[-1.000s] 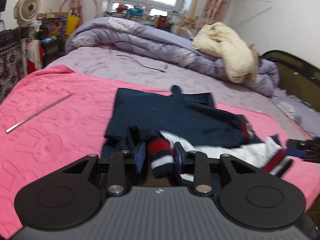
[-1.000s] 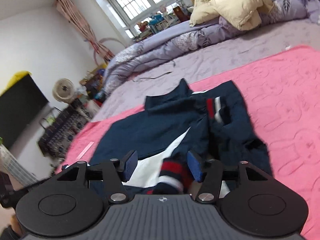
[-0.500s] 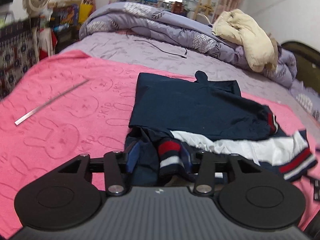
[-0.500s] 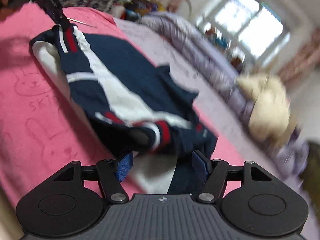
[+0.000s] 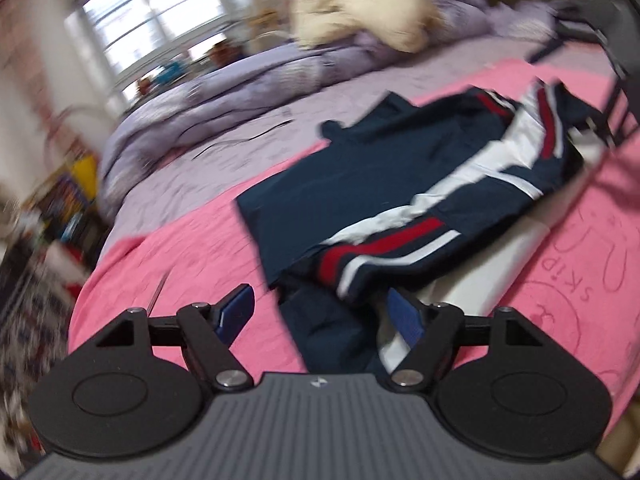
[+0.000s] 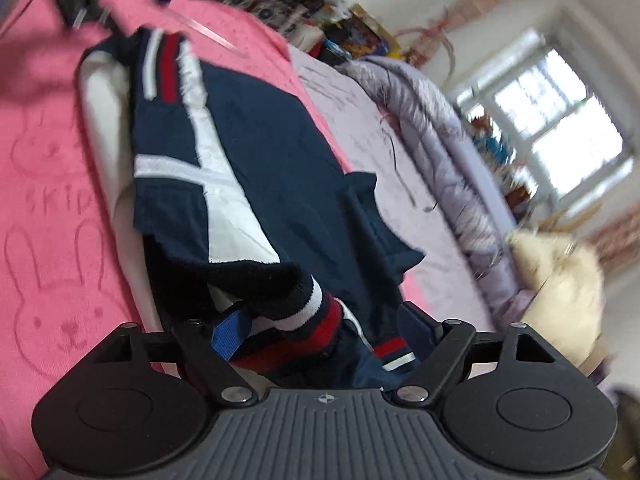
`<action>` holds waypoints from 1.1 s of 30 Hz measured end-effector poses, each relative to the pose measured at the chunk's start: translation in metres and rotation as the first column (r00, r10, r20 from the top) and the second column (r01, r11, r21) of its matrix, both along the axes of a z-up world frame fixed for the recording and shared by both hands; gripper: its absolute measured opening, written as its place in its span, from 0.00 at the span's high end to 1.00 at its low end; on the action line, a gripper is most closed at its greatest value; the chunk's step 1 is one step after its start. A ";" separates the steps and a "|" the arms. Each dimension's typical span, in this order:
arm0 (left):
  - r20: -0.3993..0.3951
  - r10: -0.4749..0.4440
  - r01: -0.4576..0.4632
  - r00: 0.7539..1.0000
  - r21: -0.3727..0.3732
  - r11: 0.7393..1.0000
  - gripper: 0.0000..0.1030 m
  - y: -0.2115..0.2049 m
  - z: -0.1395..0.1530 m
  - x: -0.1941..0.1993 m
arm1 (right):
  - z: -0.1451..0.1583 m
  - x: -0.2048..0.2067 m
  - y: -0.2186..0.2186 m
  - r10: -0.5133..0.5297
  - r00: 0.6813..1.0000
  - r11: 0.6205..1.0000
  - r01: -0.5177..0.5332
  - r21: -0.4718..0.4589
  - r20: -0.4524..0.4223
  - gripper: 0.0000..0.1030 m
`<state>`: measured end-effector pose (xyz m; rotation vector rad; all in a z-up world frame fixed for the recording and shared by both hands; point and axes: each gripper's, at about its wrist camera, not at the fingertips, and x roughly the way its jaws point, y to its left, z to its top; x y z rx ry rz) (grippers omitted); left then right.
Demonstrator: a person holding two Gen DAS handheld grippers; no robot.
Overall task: Fold clothes
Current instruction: 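Fold the hem up toward the collar with both grippers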
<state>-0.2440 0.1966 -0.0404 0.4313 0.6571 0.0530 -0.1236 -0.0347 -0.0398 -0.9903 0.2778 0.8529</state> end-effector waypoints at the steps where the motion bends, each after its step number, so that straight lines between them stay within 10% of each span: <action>1: 0.008 -0.022 0.022 1.000 0.030 0.999 0.25 -0.004 -0.005 0.008 | 0.002 0.006 -0.001 -0.011 0.999 1.000 0.013 0.026 -0.050 0.33; 6: 0.046 -0.005 -0.005 0.999 0.224 0.975 0.24 -0.017 -0.033 0.049 | 0.011 0.041 -0.010 -0.120 0.938 0.968 0.183 0.171 -0.326 0.49; 9: 0.042 -0.002 -0.004 0.999 0.124 0.992 0.24 -0.009 -0.030 0.062 | 0.013 0.067 -0.023 -0.186 0.874 0.918 0.317 0.237 -0.449 0.48; 14: 0.001 -0.009 0.009 1.000 -0.012 1.000 0.29 0.006 -0.031 0.076 | 0.012 0.064 -0.018 -0.125 0.943 0.975 0.174 0.137 -0.307 0.39; 19: 0.008 0.069 -0.068 0.998 -0.119 0.991 0.53 0.019 -0.031 0.072 | 0.010 0.059 -0.007 -0.096 0.956 0.993 0.112 0.042 -0.278 0.80; 25: 0.108 0.200 -0.182 0.974 -0.160 0.970 0.48 0.028 0.013 0.097 | 0.060 0.060 -0.049 -0.291 0.930 0.852 0.358 0.382 -0.223 0.85; 29: 0.003 0.279 -0.268 0.960 -0.263 0.927 0.35 0.047 0.019 0.162 | 0.065 0.112 -0.058 -0.377 0.863 0.760 0.496 0.421 -0.337 0.83; 33: -0.131 0.317 -0.343 0.939 -0.366 0.865 0.35 0.070 0.006 0.180 | 0.038 0.134 -0.064 -0.272 0.856 0.823 0.444 0.354 -0.440 0.71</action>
